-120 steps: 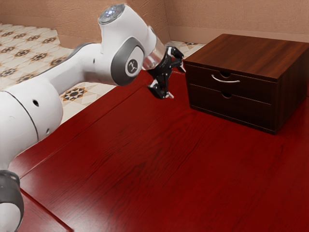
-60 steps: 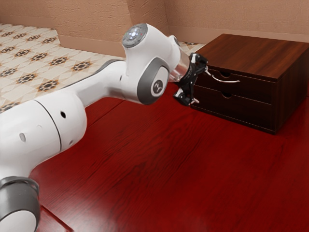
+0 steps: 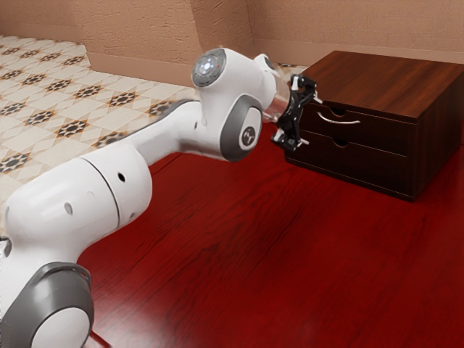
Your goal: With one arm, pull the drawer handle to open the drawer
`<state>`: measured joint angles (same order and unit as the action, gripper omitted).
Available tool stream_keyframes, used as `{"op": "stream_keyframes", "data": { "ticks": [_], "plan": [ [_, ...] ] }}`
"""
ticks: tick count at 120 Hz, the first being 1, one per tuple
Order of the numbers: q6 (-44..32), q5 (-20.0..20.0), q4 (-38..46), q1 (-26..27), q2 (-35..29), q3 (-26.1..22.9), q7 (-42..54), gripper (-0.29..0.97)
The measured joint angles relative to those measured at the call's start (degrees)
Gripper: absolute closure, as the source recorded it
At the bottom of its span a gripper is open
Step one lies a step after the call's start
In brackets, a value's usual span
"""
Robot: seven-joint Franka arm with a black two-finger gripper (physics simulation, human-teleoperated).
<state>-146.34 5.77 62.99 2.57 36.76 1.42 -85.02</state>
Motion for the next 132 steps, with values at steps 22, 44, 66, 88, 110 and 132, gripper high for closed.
{"op": "stream_keyframes", "data": {
  "ticks": [22, 44, 66, 88, 110, 132],
  "plan": [
    [-1.2, 0.0, -0.1, 0.0, 0.4, 0.0, 0.2, 0.14],
    [-2.1, -0.1, -0.3, 0.0, 1.3, -0.1, 0.6, 0.2],
    [-3.1, -0.1, -2.0, -1.1, 2.7, -0.1, 1.0, 0.22],
    [-3.4, -0.1, -4.7, -1.4, 4.9, -0.9, 1.4, 0.22],
    [-4.3, -0.1, -4.9, -1.4, 5.6, -1.4, 1.7, 0.23],
    [-5.2, -0.1, -5.0, -1.3, 5.8, -1.4, 1.9, 0.23]
  ]
}}
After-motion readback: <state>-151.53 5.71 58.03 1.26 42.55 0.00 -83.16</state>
